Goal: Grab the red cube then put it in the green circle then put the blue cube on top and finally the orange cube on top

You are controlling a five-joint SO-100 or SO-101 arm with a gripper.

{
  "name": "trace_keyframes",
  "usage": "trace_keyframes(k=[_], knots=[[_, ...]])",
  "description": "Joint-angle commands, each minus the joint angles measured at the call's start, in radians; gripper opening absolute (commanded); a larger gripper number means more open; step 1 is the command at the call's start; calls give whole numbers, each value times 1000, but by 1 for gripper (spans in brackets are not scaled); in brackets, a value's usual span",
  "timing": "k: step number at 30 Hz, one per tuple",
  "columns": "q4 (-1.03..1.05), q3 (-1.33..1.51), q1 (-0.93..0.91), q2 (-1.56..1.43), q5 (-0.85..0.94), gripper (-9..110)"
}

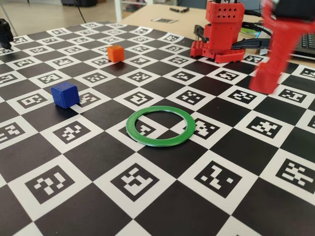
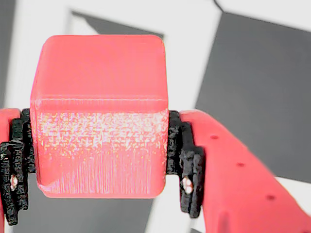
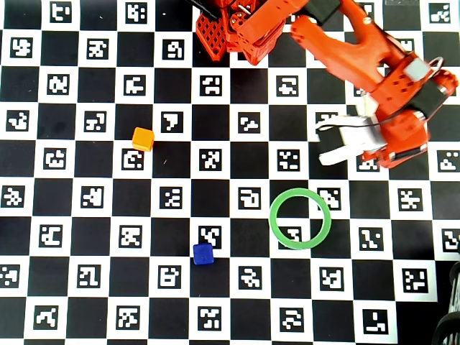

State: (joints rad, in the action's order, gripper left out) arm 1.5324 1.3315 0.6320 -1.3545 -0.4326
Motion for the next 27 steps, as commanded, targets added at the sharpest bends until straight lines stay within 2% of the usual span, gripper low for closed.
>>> trace_keyframes(k=[1,9,17,27], knots=[[40,-98,-169,-129,63,15],[48,-170,-331,-69,95,15],[31,-287,-310,60,29,15],[-43,-275,-272,170,6,15]])
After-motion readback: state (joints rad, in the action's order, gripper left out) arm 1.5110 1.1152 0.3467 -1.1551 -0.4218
